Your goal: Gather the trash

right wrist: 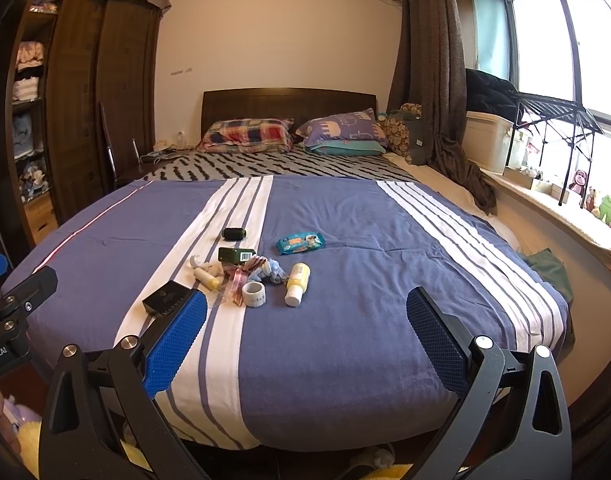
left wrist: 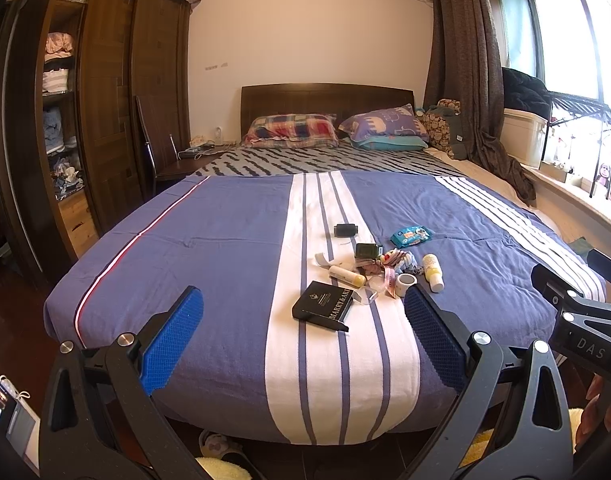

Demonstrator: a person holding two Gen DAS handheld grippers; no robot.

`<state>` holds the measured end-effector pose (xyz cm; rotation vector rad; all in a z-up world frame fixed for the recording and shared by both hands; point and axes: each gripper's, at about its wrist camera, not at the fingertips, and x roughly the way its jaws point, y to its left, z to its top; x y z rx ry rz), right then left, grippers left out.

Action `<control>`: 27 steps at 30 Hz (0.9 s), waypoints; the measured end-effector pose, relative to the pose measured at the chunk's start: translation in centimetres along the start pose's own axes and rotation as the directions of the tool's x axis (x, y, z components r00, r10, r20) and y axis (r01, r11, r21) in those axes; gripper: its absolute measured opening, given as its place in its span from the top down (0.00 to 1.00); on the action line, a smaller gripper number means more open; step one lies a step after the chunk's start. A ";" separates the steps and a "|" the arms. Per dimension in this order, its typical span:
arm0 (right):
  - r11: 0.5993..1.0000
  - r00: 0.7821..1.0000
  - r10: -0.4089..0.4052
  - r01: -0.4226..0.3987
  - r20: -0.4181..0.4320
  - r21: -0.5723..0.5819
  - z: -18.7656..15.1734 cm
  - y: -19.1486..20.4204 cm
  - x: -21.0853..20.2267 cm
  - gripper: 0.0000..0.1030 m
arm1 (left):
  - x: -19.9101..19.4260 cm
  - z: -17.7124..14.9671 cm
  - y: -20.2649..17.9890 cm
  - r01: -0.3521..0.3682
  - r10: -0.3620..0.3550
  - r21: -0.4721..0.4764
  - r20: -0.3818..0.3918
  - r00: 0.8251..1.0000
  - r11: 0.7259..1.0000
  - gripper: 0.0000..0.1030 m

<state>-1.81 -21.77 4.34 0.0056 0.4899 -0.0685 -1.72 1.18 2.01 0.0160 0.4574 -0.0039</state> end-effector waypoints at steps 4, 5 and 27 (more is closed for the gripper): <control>1.000 1.000 0.002 -0.002 0.003 0.000 0.1 0.0 0.0 0.03 | -0.1 0.2 0.1 0.000 0.000 -0.004 0.001 1.000 1.000 0.08; 1.000 1.000 0.003 -0.003 0.003 0.001 0.1 0.0 0.1 0.03 | -0.1 0.2 0.1 -0.001 0.001 -0.003 0.001 1.000 1.000 0.08; 0.999 0.999 -0.004 0.006 -0.051 0.032 -1.0 -1.4 3.0 0.03 | 3.3 -0.7 1.1 -0.027 0.026 -0.007 -0.062 0.998 1.000 0.08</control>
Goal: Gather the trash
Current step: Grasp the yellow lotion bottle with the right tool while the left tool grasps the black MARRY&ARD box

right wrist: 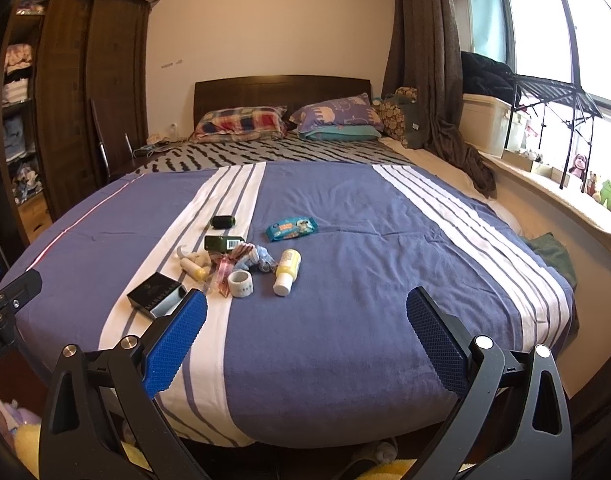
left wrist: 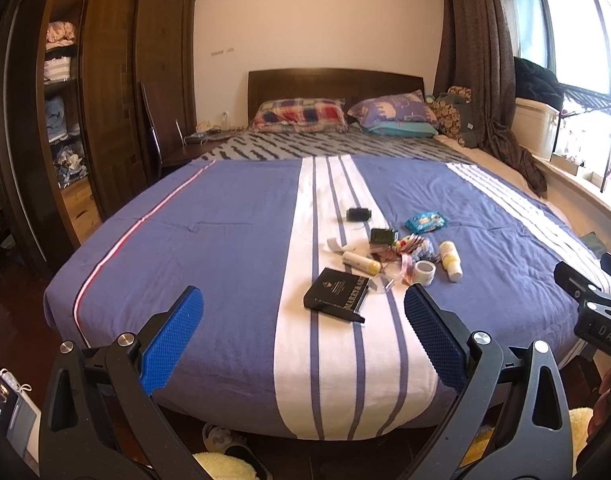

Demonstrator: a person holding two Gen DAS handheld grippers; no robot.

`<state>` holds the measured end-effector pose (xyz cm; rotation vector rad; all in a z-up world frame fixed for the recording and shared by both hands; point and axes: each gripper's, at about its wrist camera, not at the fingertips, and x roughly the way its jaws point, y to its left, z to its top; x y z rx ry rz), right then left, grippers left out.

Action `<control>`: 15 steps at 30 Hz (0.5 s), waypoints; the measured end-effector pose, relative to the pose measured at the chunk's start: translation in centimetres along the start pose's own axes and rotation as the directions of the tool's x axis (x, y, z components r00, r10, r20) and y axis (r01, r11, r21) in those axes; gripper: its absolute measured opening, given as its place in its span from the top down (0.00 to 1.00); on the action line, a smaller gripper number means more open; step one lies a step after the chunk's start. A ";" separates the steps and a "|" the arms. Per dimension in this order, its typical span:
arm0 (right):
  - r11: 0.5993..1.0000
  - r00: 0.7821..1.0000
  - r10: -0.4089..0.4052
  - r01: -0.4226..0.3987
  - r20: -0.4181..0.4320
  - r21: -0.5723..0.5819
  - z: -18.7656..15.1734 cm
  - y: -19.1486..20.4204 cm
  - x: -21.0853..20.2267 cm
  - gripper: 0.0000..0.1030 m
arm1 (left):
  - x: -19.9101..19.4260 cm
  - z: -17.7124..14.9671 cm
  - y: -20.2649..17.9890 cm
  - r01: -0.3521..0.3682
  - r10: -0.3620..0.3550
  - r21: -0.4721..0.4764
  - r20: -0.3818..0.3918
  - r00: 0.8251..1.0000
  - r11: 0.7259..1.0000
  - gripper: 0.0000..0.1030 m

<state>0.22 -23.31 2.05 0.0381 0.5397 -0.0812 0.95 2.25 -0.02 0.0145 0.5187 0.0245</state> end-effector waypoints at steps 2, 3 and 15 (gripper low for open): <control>1.000 1.000 0.008 -0.008 -0.016 0.005 -0.3 -0.3 1.0 0.03 | 1.2 -0.4 0.0 0.012 -0.012 0.006 -0.022 1.000 1.000 0.08; 1.000 1.000 0.014 -0.014 -0.023 0.009 -0.5 -0.4 1.5 0.03 | 1.5 -0.5 -0.1 0.015 -0.015 0.010 -0.029 0.999 1.000 0.08; 0.998 0.992 0.050 -0.046 -0.119 0.036 -2.4 -0.6 9.0 0.03 | 10.5 -3.2 -0.7 0.062 -0.053 0.052 -0.170 0.984 0.997 0.08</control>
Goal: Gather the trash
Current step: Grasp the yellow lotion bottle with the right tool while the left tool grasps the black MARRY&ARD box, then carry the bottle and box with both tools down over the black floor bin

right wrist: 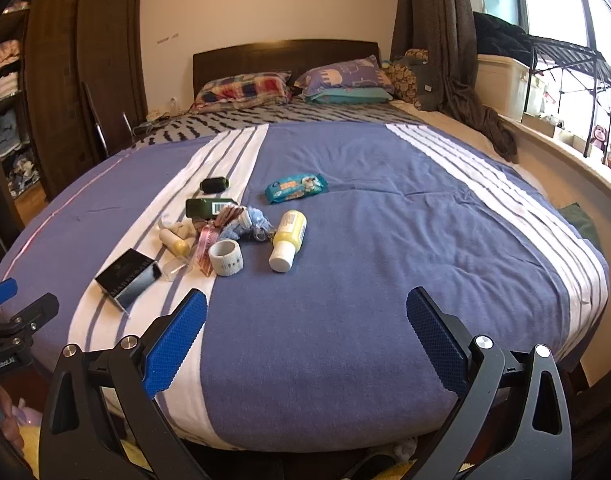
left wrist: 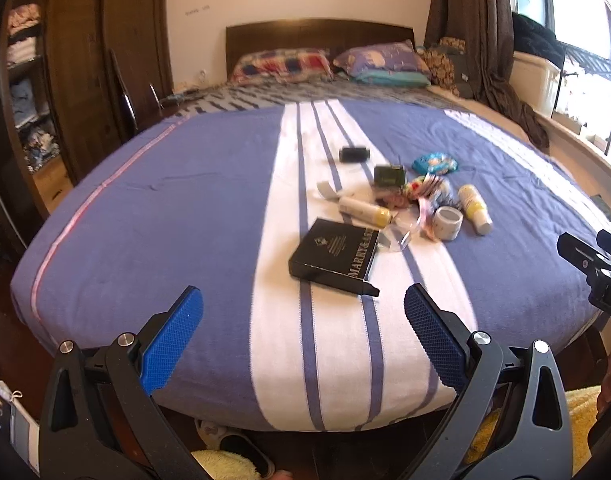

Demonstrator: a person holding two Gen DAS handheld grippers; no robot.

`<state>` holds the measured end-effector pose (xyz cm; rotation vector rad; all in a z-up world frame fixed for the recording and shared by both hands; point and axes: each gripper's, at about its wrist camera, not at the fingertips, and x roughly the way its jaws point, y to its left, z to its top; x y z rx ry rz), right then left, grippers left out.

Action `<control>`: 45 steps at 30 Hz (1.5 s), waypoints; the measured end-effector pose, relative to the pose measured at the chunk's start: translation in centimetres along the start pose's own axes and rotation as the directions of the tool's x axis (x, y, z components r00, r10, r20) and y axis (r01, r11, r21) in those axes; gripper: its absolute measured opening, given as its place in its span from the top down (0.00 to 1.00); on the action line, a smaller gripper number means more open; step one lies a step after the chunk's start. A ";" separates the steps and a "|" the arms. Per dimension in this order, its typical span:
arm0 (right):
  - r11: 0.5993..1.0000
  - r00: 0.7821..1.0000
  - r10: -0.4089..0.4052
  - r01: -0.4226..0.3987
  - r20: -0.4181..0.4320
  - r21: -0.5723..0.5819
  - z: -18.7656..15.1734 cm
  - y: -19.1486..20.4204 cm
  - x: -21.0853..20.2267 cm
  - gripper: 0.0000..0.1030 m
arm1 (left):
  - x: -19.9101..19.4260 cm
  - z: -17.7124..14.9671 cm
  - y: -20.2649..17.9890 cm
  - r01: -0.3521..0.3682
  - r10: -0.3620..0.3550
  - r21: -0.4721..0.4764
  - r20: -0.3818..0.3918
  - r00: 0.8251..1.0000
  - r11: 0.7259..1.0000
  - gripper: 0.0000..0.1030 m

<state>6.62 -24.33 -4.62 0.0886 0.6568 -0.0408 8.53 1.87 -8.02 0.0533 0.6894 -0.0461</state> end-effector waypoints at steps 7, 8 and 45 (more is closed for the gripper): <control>0.999 0.996 0.045 -0.045 -0.076 0.008 0.4 0.5 5.4 0.10 | 5.6 1.2 -0.5 0.050 -0.046 0.047 -0.074 0.996 0.998 0.08; 0.999 0.995 0.054 -0.053 -0.083 0.011 0.6 0.6 6.1 0.14 | 6.3 1.3 -0.6 0.047 -0.042 0.060 -0.080 0.996 0.997 0.08; 0.997 0.990 0.066 -0.071 -0.125 -0.034 0.2 0.3 6.7 0.67 | 5.1 -0.7 -0.5 0.168 -0.165 0.031 -0.102 0.981 0.985 0.32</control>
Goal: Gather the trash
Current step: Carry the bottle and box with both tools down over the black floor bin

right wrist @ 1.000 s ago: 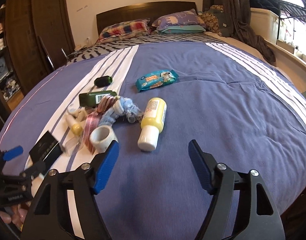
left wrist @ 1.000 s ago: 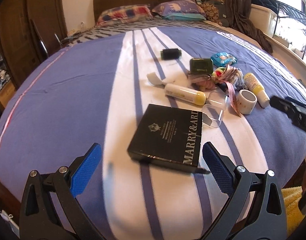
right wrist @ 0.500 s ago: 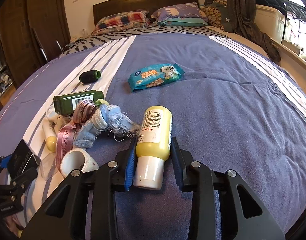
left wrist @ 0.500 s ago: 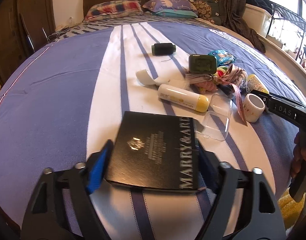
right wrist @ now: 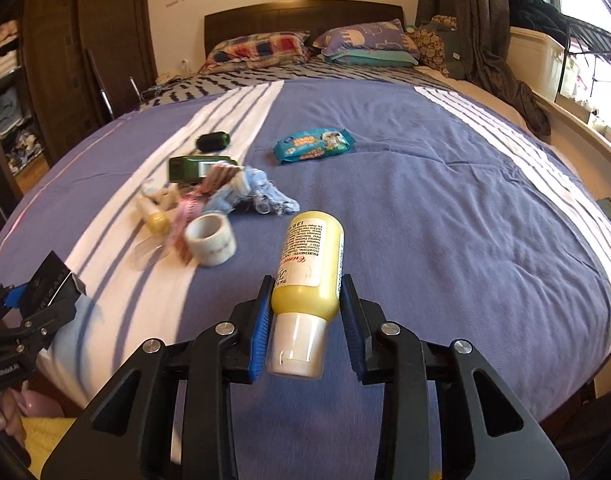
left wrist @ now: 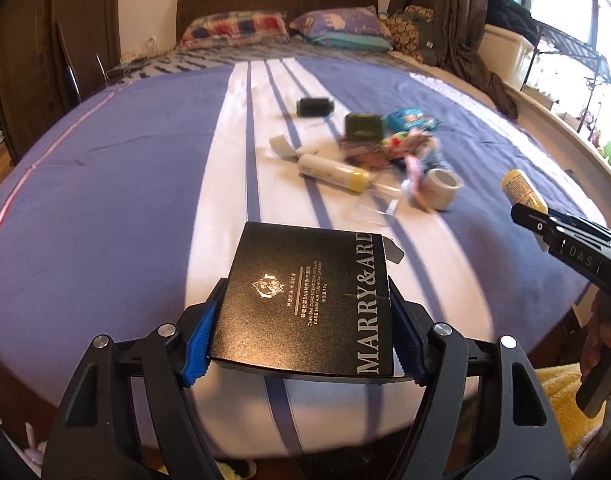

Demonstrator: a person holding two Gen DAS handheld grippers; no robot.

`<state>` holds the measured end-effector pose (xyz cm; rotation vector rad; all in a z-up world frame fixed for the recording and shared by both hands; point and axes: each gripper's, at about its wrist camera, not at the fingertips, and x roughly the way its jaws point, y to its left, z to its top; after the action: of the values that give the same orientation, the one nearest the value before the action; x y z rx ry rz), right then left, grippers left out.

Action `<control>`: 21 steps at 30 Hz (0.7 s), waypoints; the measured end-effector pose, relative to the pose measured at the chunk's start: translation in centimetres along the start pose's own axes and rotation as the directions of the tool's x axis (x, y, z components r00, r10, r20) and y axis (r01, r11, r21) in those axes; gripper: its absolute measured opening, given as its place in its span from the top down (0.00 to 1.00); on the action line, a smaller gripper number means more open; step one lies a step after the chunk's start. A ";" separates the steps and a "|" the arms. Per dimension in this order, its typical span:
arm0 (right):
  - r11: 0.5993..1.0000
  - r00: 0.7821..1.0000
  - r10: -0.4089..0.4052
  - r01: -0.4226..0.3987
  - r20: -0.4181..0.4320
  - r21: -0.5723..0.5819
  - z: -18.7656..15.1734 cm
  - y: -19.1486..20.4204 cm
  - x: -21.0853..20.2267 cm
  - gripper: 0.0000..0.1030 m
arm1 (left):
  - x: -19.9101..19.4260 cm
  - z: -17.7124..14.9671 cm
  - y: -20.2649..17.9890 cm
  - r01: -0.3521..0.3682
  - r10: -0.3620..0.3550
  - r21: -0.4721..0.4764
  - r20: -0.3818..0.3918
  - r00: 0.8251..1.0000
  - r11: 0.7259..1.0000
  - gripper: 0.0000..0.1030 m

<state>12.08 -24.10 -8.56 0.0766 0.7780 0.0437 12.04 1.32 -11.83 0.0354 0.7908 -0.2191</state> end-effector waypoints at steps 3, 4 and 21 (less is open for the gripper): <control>1.000 0.999 0.024 -0.023 0.023 -0.010 -1.2 0.3 -3.1 0.67 | -2.8 -1.2 -0.8 0.009 -0.009 0.005 0.026 1.000 1.000 0.32; 0.999 0.999 0.033 -0.033 0.030 -0.014 -1.7 0.4 -4.0 0.67 | -3.4 -1.6 -1.0 0.010 -0.010 0.005 0.029 1.000 1.000 0.32; 0.982 0.973 0.155 -0.170 -0.170 -0.077 -13.7 2.6 -5.4 0.67 | -3.1 -14.3 -3.7 0.002 -0.005 -0.019 -0.147 0.989 1.000 0.32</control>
<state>-1.45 -21.14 -14.27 0.0504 0.9317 0.2441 -0.82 -0.11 -19.51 0.0326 0.9397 -0.2138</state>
